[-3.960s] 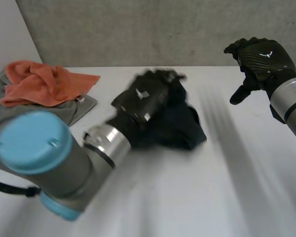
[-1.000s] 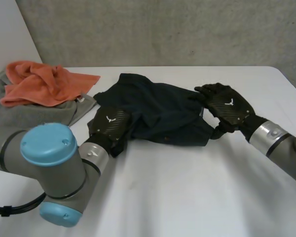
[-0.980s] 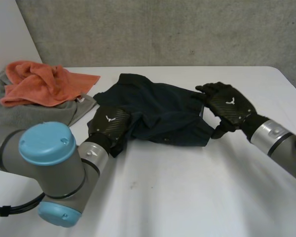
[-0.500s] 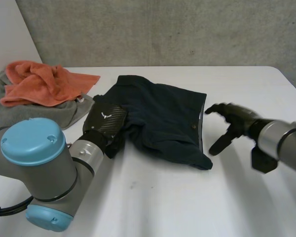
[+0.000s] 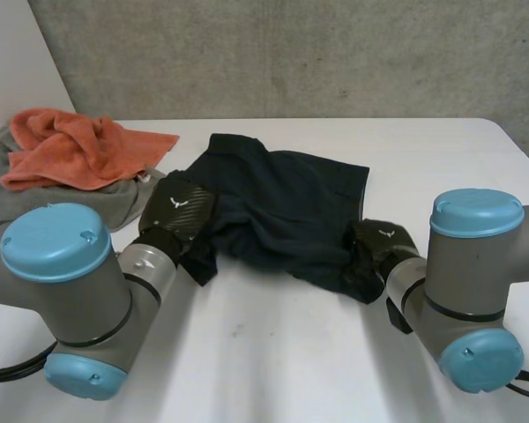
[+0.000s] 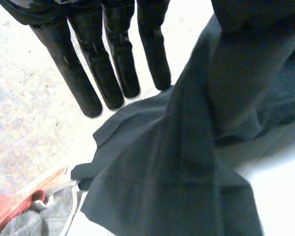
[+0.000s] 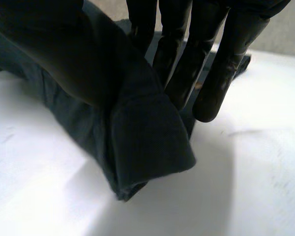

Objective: Fold the laundry.

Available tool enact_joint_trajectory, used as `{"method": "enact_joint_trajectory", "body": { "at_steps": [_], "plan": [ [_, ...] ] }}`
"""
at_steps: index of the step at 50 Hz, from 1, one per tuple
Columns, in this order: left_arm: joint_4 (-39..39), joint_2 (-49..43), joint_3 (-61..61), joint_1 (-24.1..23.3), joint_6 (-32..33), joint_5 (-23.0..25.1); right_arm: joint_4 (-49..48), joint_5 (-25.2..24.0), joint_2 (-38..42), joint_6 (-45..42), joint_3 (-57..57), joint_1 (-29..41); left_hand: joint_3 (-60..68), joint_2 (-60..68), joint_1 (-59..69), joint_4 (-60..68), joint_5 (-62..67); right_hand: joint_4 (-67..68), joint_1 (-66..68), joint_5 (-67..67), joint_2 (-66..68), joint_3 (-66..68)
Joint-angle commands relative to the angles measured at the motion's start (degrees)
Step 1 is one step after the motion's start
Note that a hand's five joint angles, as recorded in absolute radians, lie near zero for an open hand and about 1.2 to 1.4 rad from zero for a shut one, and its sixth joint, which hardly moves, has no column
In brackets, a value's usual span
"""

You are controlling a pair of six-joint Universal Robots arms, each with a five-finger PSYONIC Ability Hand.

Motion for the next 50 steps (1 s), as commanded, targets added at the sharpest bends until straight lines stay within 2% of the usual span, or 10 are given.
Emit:
{"method": "enact_joint_trajectory", "body": {
  "at_steps": [1, 8, 16, 22, 30, 34, 36, 38, 44, 50],
  "plan": [
    [-0.52, -1.22, -0.73, 3.48, -0.44, -0.2, -2.4, -0.09, -4.18, -12.0, 0.97, -0.79, -14.87, -14.6, -12.85, -14.97, -15.11, 12.16, 25.01, 13.74, 13.21, 12.38],
    [-5.26, -0.26, -2.14, 6.64, -4.73, 0.06, -2.67, 0.35, -7.44, -24.75, 3.43, -0.97, -17.59, -17.32, -15.57, -17.69, -17.83, 12.16, 25.01, 13.74, 13.21, 12.38],
    [-10.89, 0.36, -2.58, 7.88, -13.0, 0.15, -2.67, 0.0, -7.62, -25.73, 3.69, -0.88, -16.58, -16.32, -14.56, -16.68, -16.82, 12.16, 25.01, 13.74, 13.21, 12.38],
    [-10.98, 0.1, -2.58, 8.5, -13.18, 0.33, -2.67, -0.09, -7.62, -25.64, 3.08, -0.88, -12.89, -12.62, -10.87, -12.98, -13.13, 12.16, 25.01, 13.74, 13.21, 12.38],
    [-10.55, -0.08, -3.98, 8.67, -12.83, 0.59, -2.58, -0.18, -7.62, -25.73, 2.9, -0.88, 4.42, 4.69, 6.44, 4.33, 4.18, 12.16, 25.01, 13.74, 13.21, 12.38],
    [-9.84, -0.08, -4.43, 8.59, -12.74, 0.68, -2.32, -0.18, -7.62, -25.81, 2.82, -0.97, 22.91, 23.17, 24.93, 22.81, 22.67, 12.16, 25.01, 13.74, 13.21, 12.38],
    [-9.67, -0.34, -4.6, 8.59, -12.65, 0.68, -2.32, -0.26, -7.62, -25.81, 2.73, -0.97, 39.18, 39.45, 41.2, 39.09, 38.94, 12.16, 25.01, 13.74, 13.21, 12.38],
    [-9.84, -0.52, -4.6, 8.5, -12.39, 0.68, -1.88, -0.18, -7.62, -26.51, 2.64, -0.97, 39.24, 39.51, 41.26, 39.15, 39.0, 12.16, 25.01, 13.74, 13.21, 12.38],
    [-13.87, 5.35, -6.09, 7.62, -3.18, 0.15, 3.21, -0.96, -10.42, -33.18, 1.85, -0.97, 39.24, 39.51, 41.26, 39.15, 39.0, 12.16, 25.01, 13.74, 13.21, 12.38],
    [-21.61, 18.36, -9.78, 7.88, 8.69, 0.15, 17.25, -2.81, -15.51, -49.33, 1.32, -2.46, 39.24, 39.51, 41.26, 39.15, 39.0, 12.16, 25.01, 13.74, 13.21, 12.38]
  ]
}}
